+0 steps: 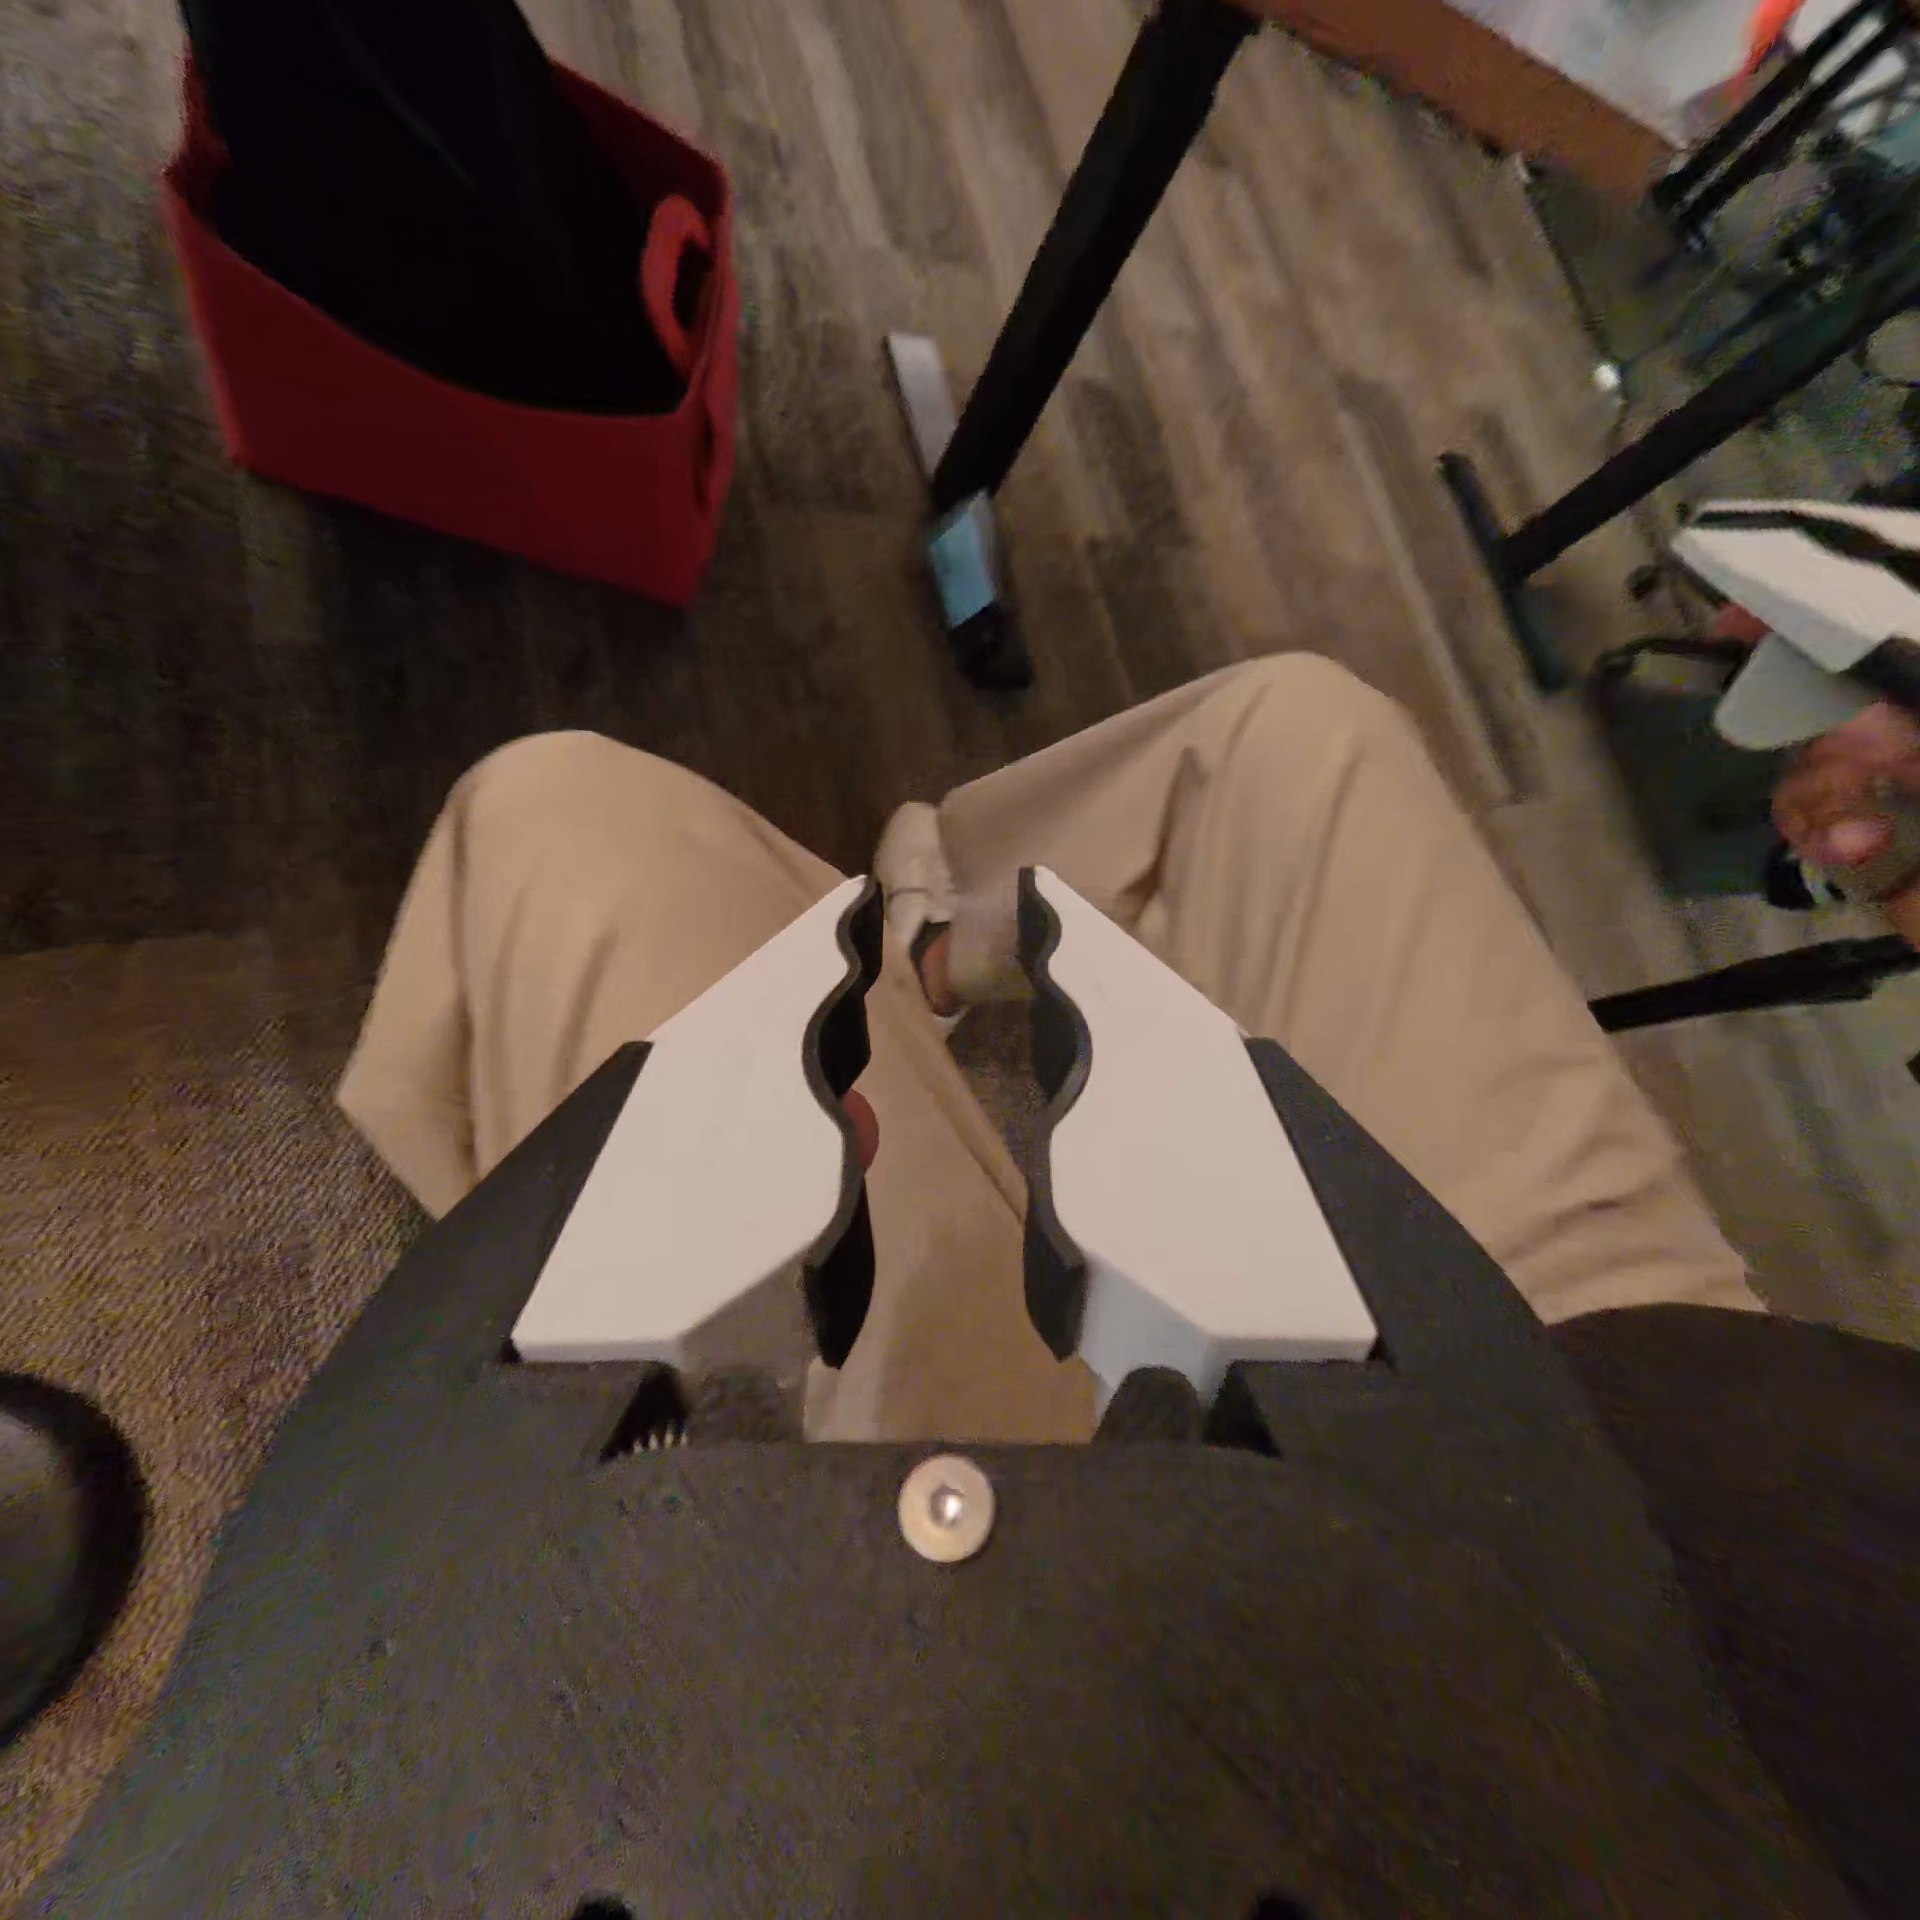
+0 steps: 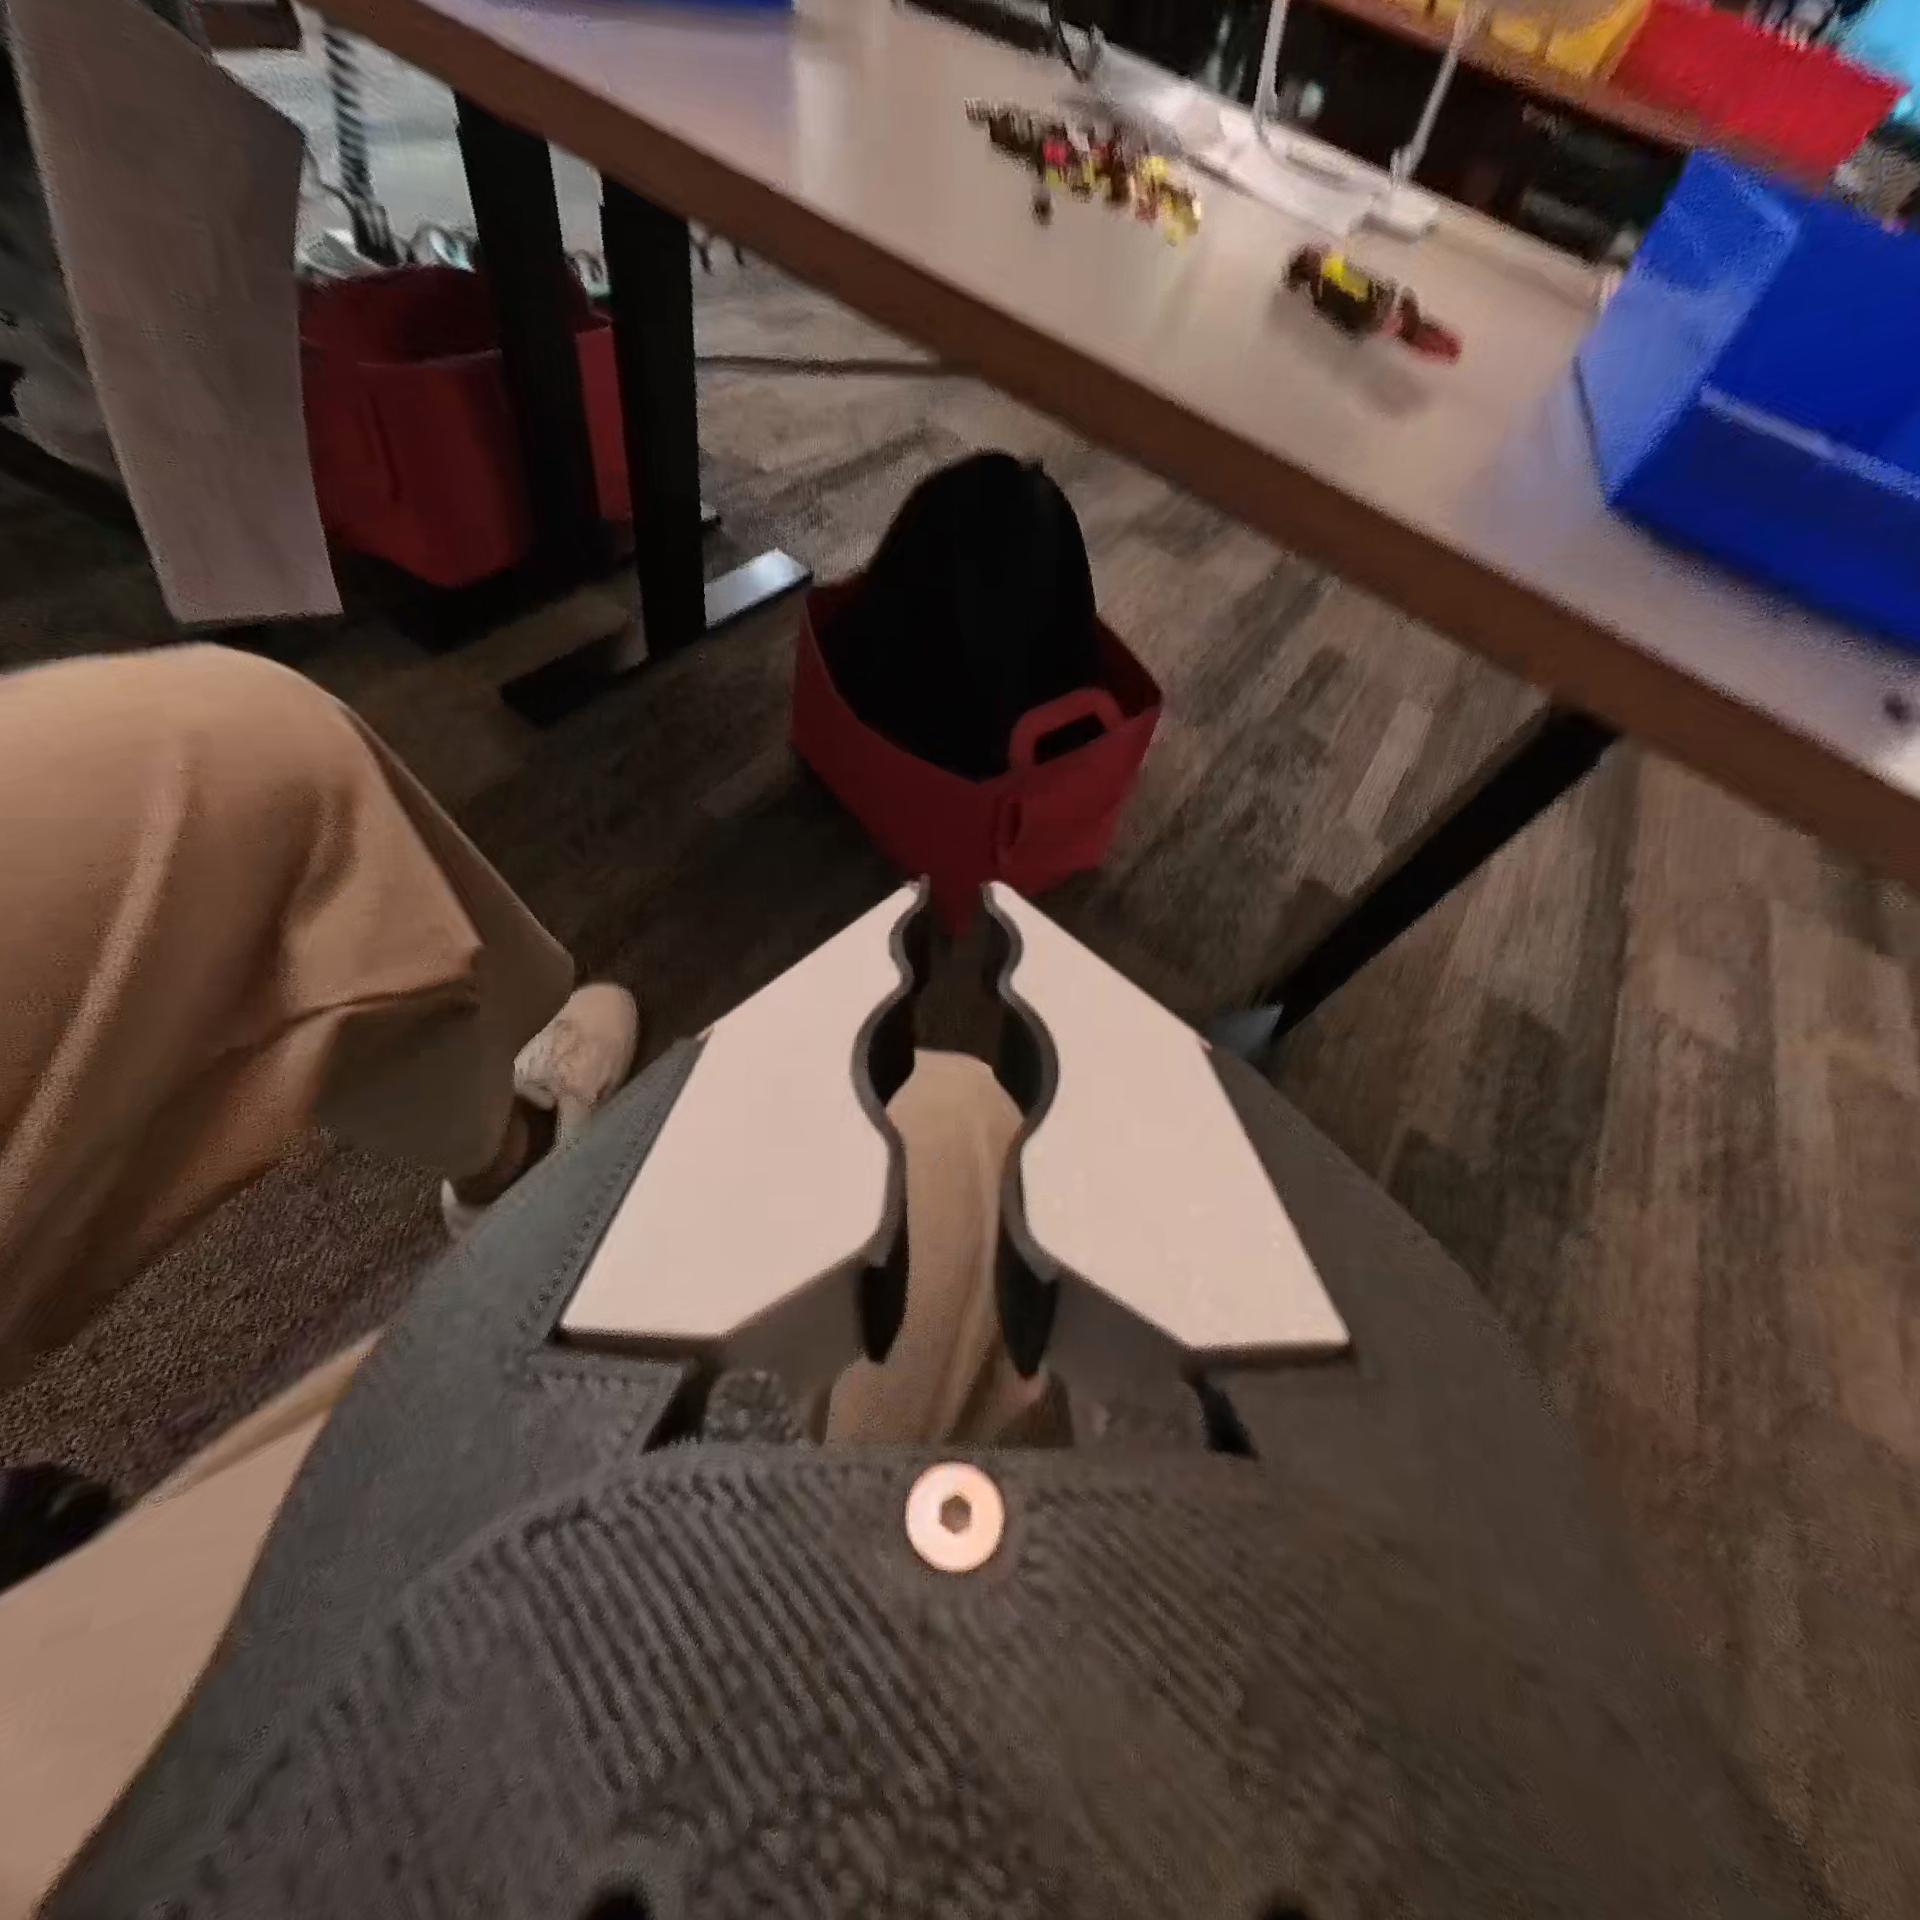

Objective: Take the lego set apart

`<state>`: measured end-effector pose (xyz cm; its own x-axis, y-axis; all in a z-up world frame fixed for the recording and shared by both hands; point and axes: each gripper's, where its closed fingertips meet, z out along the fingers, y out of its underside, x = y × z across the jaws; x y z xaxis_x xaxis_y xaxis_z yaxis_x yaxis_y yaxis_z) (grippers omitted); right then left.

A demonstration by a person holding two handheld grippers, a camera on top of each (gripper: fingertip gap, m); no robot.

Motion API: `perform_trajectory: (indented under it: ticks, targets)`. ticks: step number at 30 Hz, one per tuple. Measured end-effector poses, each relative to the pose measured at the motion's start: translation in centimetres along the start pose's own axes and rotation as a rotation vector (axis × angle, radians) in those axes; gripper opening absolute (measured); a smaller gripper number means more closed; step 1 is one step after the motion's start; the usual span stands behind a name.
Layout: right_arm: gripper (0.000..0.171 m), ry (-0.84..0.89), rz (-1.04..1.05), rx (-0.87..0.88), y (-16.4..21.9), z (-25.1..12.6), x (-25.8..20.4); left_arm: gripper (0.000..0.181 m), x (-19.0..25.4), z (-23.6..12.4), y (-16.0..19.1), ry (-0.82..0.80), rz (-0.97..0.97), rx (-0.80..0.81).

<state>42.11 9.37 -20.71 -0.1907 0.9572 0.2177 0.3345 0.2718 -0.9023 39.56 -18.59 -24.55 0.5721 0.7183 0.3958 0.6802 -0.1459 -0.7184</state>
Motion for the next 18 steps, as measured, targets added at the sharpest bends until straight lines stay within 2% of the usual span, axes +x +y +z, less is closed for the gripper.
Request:
perform_trajectory:
  ticks: [1, 3, 5, 8, 12, 15, 18]
  targets:
    - [0.007, -0.019, -0.001, 0.021, -1.6, 0.6, 0.0, 0.024, 0.4, 0.9, -1.1, 0.01, 0.035, -0.017]
    - [0.008, -0.071, -0.001, 0.06, -4.2, 1.4, -0.3, 0.023, 0.4, 2.9, -4.0, -0.027, 0.207, -0.035]
    - [0.008, -0.068, -0.018, 0.102, -6.0, 1.8, 0.4, 0.017, 0.9, 4.6, -9.1, -0.072, 0.351, 0.051]
    - [0.004, -0.059, -0.014, 0.18, -7.8, 2.3, 1.5, 0.015, 3.2, 7.6, -14.7, 0.013, 0.421, 0.177]
    - [0.006, -0.069, -0.02, 0.219, -10.7, 3.9, 3.4, 0.013, 3.8, 13.0, -15.8, 0.084, 0.383, 0.099]
    - [0.004, -0.102, 0.076, 0.233, -10.1, 5.5, 4.7, 0.012, 3.6, 16.0, -17.6, 0.06, 0.397, 0.081]
    - [0.005, -0.103, 0.159, 0.246, -10.4, 6.9, 6.9, 0.013, 5.2, 18.1, -20.4, 0.109, 0.402, 0.114]
